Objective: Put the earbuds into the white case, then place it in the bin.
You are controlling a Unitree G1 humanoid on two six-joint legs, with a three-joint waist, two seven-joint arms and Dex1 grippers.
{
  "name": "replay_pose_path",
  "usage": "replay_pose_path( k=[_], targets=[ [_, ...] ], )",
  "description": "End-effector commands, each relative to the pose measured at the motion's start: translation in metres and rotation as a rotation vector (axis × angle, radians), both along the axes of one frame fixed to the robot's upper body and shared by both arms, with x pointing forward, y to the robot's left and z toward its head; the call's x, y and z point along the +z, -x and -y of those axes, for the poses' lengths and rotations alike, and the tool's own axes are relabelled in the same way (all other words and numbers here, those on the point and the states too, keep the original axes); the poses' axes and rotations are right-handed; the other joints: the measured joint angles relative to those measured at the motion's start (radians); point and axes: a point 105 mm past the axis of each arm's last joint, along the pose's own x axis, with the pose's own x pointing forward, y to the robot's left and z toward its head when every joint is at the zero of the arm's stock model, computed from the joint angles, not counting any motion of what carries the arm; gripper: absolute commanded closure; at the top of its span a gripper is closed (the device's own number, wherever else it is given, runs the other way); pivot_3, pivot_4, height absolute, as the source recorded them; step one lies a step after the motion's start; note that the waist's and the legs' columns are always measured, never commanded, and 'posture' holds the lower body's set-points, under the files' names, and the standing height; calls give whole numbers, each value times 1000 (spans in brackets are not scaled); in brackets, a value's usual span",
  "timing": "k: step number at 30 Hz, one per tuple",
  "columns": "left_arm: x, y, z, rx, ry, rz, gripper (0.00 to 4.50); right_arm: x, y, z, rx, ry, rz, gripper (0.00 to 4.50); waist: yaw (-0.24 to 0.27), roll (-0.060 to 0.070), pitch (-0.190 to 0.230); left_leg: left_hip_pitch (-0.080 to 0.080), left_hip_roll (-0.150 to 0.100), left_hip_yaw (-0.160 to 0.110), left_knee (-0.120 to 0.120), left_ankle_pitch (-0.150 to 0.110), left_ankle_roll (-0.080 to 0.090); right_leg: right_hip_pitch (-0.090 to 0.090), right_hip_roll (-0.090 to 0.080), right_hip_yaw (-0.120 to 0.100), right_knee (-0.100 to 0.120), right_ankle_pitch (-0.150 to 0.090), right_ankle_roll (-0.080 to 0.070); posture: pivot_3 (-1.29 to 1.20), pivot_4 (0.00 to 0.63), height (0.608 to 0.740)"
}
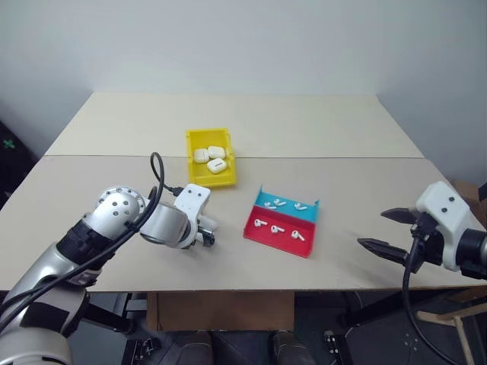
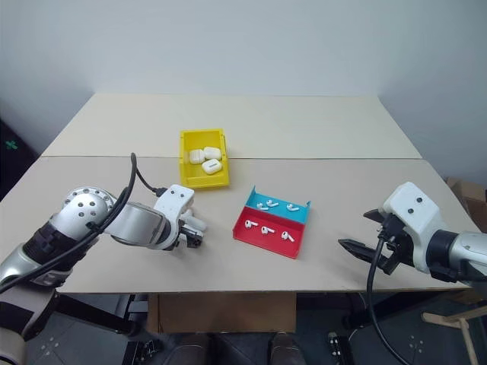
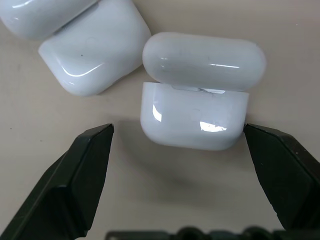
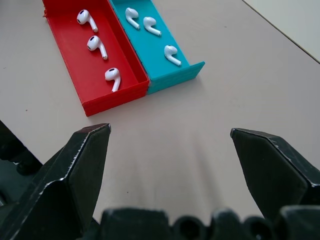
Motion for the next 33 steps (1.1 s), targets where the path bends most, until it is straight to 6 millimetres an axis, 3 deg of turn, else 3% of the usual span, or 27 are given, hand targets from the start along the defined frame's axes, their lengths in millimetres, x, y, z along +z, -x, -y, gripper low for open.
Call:
replay_pose_path(
  k=[1,17,23,29,33],
  targets=[
    [9,-6,4,-22,-11,38,0,11,1,0,-8,11,50,41,0,0,0,0,0,0,0,0,0,0,0,0,0,0,0,0,150,740],
    [3,-7,8,-67,3,9,0,7,2,1,-18,15,43,41,0,0,0,0,0,0,0,0,0,0,0,0,0,0,0,0,150,740],
    [0,-2,8,-77,7,-14,1681,7,2,2,-22,22,39,0,-2,0,0,0,0,0,0,0,0,0,0,0,0,0,0,0,150,740],
    [-2,-5,7,-72,-8,0,1740,4,1,2,-23,23,34,0,-1,0,0,0,0,0,0,0,0,0,0,0,0,0,0,0,150,740],
    [19,-11,16,-82,68,99,1740,8,-1,3,-20,34,46,0,-1,0,0,0,0,0,0,0,0,0,0,0,0,0,0,0,150,740]
  ],
)
